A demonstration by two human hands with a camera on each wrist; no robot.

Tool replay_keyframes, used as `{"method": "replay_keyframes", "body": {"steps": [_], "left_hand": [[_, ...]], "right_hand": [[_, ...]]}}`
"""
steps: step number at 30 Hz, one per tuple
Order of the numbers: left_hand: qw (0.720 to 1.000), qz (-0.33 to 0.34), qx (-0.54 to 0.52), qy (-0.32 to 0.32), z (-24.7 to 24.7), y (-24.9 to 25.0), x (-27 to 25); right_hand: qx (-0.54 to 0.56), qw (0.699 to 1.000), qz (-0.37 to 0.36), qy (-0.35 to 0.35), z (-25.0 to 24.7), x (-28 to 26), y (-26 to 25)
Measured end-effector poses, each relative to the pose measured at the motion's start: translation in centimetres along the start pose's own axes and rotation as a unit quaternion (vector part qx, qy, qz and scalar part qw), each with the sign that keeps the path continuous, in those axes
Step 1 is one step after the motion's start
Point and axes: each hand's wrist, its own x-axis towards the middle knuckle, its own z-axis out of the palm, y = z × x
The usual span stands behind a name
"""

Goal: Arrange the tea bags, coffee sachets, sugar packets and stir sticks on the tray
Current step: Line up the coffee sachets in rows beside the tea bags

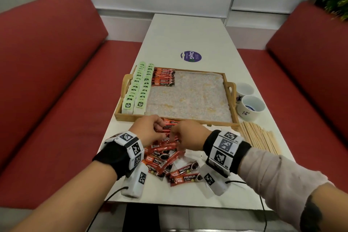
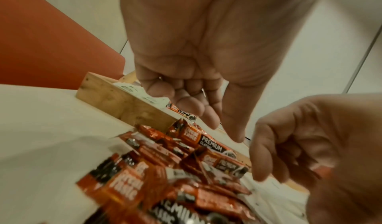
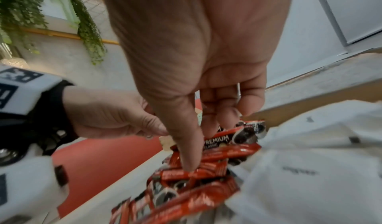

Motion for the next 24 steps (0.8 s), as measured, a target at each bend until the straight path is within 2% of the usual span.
{"method": "replay_keyframes", "body": {"steps": [5, 9, 15, 20, 24], "left_hand": [[1.000, -0.002, 0.002, 0.014, 0.7, 0.0, -1.5], [0.999, -0.008, -0.023, 0.041, 1.1, 0.1, -2.4], [0.994, -0.016, -0.065, 0.084, 1.1, -0.1, -3.4], [0.975, -0.055, -0.182, 0.113, 1.2, -1.3, -4.0], [0.969, -0.036, -0.233, 0.079, 1.7, -0.5, -4.6]], "right_hand": [[-0.041, 0.999, -0.012, -0.032, 2.2, -1.1, -0.7], [-0.079, 0.997, -0.005, 0.005, 3.3, -1.3, -1.3], [-0.078, 0.997, -0.005, 0.027, 3.4, -1.3, -1.2], [0.014, 0.995, 0.002, 0.097, 2.1, -2.0, -0.7], [0.123, 0.985, 0.014, 0.119, 1.7, -2.0, -1.0]]}}
